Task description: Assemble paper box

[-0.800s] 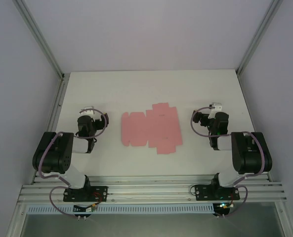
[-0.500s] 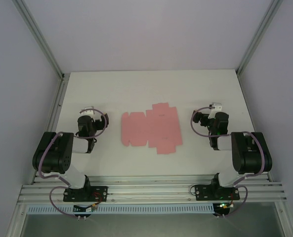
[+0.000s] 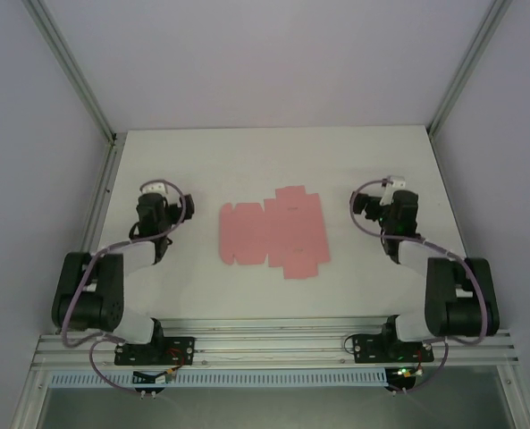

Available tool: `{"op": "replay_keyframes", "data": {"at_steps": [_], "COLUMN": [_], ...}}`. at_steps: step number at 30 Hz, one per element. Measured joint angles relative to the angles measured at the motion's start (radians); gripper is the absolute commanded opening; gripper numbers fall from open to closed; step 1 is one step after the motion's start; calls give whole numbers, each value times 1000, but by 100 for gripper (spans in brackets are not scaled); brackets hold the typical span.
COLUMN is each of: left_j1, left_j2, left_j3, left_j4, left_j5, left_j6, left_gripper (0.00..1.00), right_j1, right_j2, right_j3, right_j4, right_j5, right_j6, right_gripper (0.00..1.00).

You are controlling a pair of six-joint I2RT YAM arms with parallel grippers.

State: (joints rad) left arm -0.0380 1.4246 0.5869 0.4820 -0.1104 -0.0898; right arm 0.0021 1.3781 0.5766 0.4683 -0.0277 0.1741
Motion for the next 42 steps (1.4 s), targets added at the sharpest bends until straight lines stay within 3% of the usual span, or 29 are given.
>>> {"op": "replay_keyframes", "data": {"at_steps": [6,12,17,19,26,30,33,38,42], "left_j1": [0,-5,-23,-40,-117,-146,-156,-156,-157], "left_j2": [-167,-178,-123,-65,180,242,256,256,241], "left_j3": [164,199,155,151,182,184,177,169,169], "left_j4": [-332,-633,-647,-626,-541,-425,-306,-173,-167], "left_j5": [112,264,436,491,670,780,848,901,913], "left_j6": [-172,-280,-347,-368,-413,-448,-495,-529,-511], "left_gripper": [100,100,100,100,87,73,57,2,0], "right_j1": [139,374,406,406,401,401,400,398,394], "right_j2": [-56,57,278,335,342,341,340,324,289], "right_j3": [305,352,364,364,351,339,327,305,292], "right_j4": [-433,-624,-694,-704,-648,-618,-594,-562,-585], "right_j5": [31,-10,-56,-64,-80,-89,-91,-98,-109], "right_j6": [159,267,332,351,410,427,444,451,439], "right_gripper": [97,85,74,74,74,75,75,81,89]}}
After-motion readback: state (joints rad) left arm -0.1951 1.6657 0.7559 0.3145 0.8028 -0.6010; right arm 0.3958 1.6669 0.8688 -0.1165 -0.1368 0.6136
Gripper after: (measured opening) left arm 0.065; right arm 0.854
